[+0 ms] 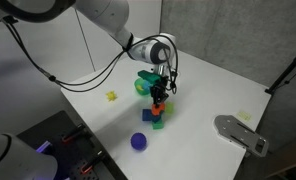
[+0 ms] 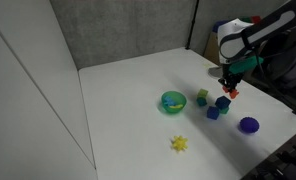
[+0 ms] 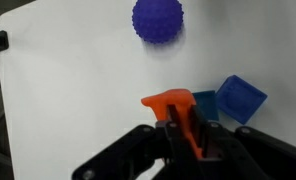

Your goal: Place the orange toy on the stack of blocks

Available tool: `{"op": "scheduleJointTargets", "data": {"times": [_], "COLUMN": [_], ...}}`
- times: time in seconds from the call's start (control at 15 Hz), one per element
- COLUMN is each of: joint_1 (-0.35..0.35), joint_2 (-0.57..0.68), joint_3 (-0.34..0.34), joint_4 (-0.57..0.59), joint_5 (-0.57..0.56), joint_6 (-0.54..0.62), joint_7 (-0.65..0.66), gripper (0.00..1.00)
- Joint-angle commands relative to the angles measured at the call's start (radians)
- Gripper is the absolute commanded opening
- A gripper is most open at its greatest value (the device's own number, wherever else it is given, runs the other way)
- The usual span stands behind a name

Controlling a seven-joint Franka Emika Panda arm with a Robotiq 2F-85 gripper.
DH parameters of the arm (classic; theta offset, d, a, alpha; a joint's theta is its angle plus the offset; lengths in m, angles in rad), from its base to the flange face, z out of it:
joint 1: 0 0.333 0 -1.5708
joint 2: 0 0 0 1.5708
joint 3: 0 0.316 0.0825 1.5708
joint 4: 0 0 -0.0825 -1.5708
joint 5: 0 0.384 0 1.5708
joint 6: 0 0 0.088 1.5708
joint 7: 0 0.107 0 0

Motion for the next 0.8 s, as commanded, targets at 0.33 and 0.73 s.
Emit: {"op": "scheduleJointTargets", "data": {"times": [0.33, 0.73], "joint_1": [0.013, 0.028], "joint_2": [0.042, 0.02], "joint_3": [0.007, 0.012], "joint_4": [0.031, 0.026], "joint_5": [-0.023, -0.023], "joint_6": [0.04, 0.043], "joint_7": [0.009, 0.005], "gripper": [0.43, 0.81]}}
